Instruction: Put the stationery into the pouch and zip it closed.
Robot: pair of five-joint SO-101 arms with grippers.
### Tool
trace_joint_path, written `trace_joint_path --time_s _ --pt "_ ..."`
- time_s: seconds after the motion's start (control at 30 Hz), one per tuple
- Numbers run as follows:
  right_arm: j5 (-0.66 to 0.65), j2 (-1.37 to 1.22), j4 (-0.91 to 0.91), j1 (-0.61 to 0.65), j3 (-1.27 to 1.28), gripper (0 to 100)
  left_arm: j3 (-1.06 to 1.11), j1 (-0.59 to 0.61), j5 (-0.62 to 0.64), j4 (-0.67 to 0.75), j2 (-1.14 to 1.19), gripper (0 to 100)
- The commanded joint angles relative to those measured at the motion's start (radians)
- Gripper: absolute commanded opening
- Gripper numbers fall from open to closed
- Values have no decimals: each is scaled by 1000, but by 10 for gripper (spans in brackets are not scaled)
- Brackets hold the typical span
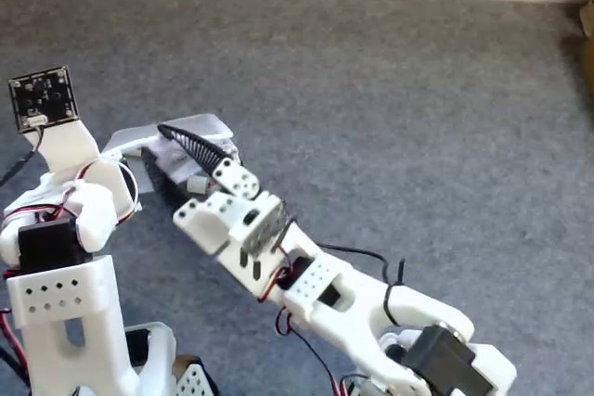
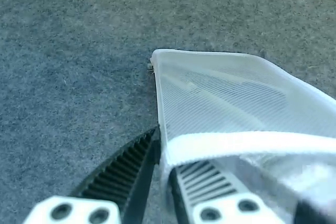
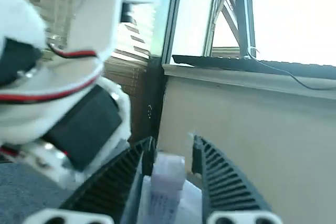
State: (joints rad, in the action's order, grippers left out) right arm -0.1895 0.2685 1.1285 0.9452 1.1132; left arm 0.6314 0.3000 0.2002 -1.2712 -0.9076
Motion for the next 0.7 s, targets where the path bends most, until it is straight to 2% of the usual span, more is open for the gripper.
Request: trace_joint_path --time_s 0.0,0.27,0.5,0.67 --pt "-34 117 -28 18 12 148 -8 -22 -8 23 -21 8" --pt "-29 392 -374 13 22 148 -8 -19 -8 23 -21 8" --pt "-28 677 -814 10 13 148 -16 79 18 25 -21 8" --pt "-28 808 -1176 -50 -24 148 -25 183 77 34 -22 8"
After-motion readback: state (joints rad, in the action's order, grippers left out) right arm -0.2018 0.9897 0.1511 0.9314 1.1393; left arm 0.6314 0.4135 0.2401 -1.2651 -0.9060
